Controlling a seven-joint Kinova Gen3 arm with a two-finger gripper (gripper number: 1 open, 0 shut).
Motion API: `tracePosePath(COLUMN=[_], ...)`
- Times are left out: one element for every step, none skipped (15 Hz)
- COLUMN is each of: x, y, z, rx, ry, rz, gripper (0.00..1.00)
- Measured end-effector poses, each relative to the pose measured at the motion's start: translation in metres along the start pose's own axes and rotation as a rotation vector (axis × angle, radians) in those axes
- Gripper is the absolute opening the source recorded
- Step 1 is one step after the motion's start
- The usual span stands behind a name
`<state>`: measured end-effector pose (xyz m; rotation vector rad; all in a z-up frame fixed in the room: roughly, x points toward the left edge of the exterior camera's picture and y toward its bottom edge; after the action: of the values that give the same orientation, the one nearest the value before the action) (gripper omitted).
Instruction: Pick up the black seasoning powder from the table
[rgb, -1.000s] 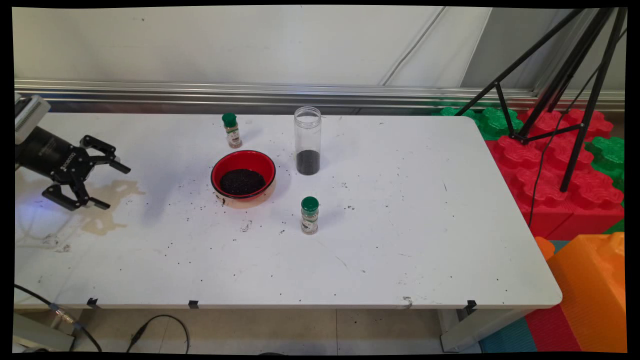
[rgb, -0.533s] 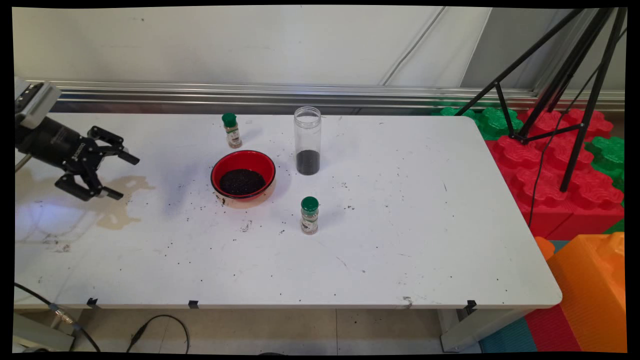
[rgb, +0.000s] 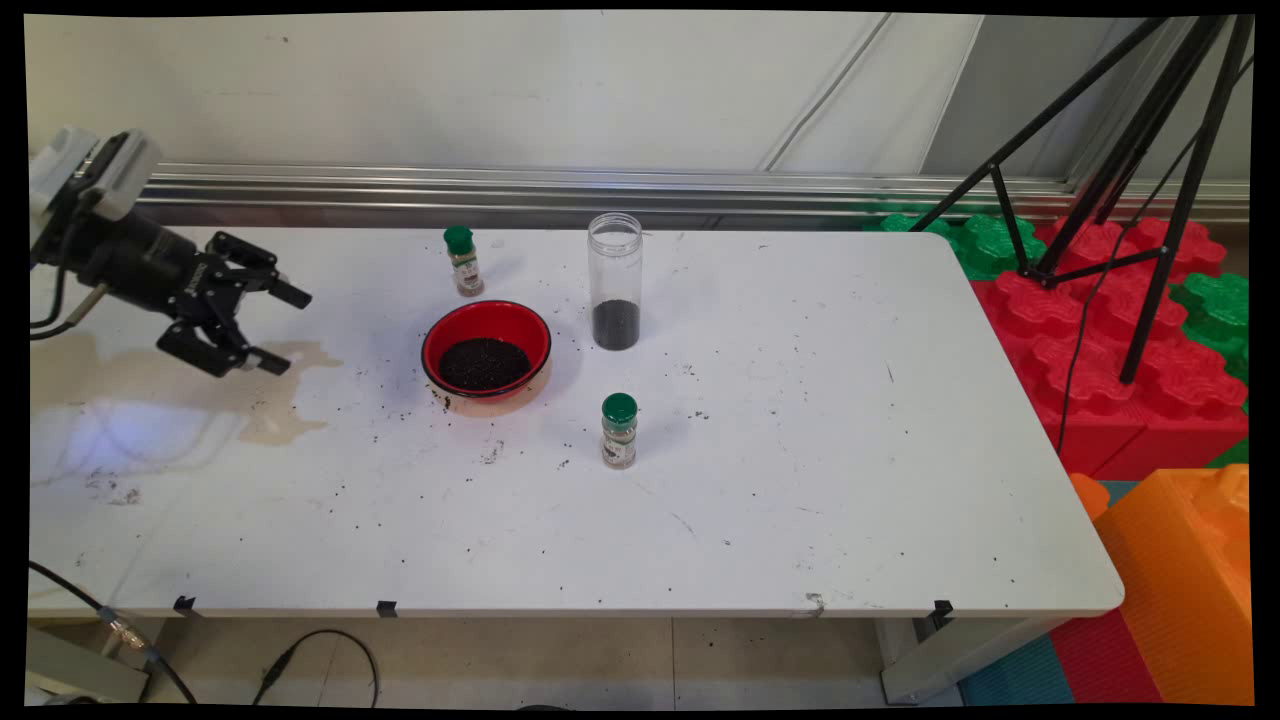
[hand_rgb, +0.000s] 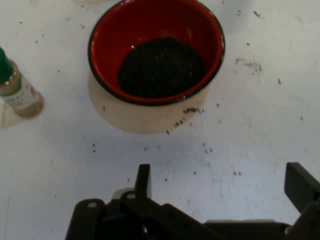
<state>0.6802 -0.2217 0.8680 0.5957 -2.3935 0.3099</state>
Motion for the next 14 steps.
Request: tracePosePath(x=[0.006, 0.010, 0.016, 0.022, 0.028, 0.031, 0.037, 0.043, 0.049, 0.054, 0.058, 0.063, 0.066, 0.071], y=[-0.001, -0.002, -0.003, -0.004, -0.006, -0.006, -0.008, -0.010, -0.011, -0.013, -0.015, -0.017, -0.018, -0.020], z=[0.003, 0.006, 0.009, 0.013, 0.017, 0.019, 0.023, 0.028, 0.033, 0.037, 0.040, 0.045, 0.048, 0.053], rx=[0.007, 0.013, 0.020, 0.027, 0.033, 0.037, 0.043, 0.048, 0.053, 0.056, 0.058, 0.059, 0.059, 0.060], ry=[0.004, 0.007, 0.011, 0.016, 0.020, 0.022, 0.026, 0.031, 0.035, 0.040, 0.043, 0.048, 0.051, 0.057], rz=[-0.015, -0.028, -0.043, -0.058, -0.070, -0.078, -0.088, -0.099, -0.109, -0.114, -0.116, -0.118, -0.119, -0.121], gripper=[1.00, 1.00, 1.00, 1.00, 1.00, 1.00, 1.00, 1.00, 1.00, 1.00, 1.00, 1.00, 1.00, 1.00])
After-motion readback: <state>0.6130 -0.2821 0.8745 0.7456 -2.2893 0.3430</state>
